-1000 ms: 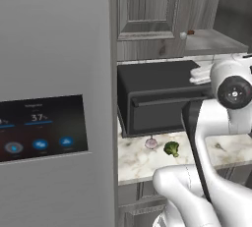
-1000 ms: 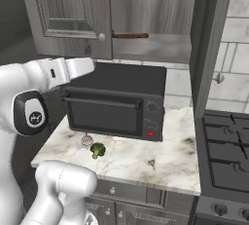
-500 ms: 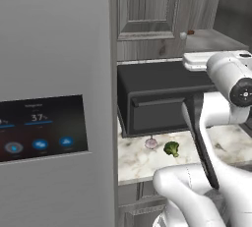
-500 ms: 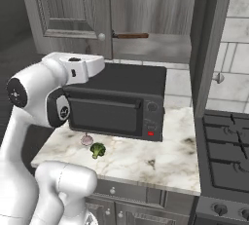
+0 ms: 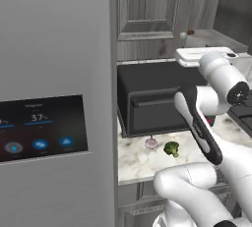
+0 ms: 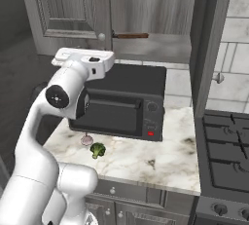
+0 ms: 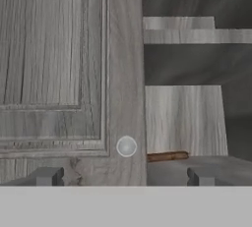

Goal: Pick the pan from the cabinet and place it on the stove. Then turn on the stove burner for the pan.

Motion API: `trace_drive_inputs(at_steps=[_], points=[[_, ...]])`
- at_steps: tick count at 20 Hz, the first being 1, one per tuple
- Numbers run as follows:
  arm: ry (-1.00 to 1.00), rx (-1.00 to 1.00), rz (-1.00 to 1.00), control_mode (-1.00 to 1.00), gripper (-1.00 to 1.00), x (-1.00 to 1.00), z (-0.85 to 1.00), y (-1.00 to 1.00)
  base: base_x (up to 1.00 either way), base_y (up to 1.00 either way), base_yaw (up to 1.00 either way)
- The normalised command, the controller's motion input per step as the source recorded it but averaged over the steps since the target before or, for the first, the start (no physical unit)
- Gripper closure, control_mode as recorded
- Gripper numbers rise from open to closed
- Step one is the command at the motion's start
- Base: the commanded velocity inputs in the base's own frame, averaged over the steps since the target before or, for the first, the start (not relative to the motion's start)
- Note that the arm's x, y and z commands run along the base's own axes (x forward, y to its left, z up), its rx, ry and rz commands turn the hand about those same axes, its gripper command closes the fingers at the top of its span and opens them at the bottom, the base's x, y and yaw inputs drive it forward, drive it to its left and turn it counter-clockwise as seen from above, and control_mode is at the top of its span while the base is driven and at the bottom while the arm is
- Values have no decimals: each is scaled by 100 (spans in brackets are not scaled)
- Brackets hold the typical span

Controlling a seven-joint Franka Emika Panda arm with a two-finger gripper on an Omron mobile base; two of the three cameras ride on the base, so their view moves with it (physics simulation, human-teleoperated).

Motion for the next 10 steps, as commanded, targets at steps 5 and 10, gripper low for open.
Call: trace_drive_inputs(at_steps=[5, 10], points=[[-2, 2, 10, -100, -100, 70, 2, 2, 0, 0, 0], [0, 0, 0, -100, -100, 49, 10, 0, 0, 0, 0]])
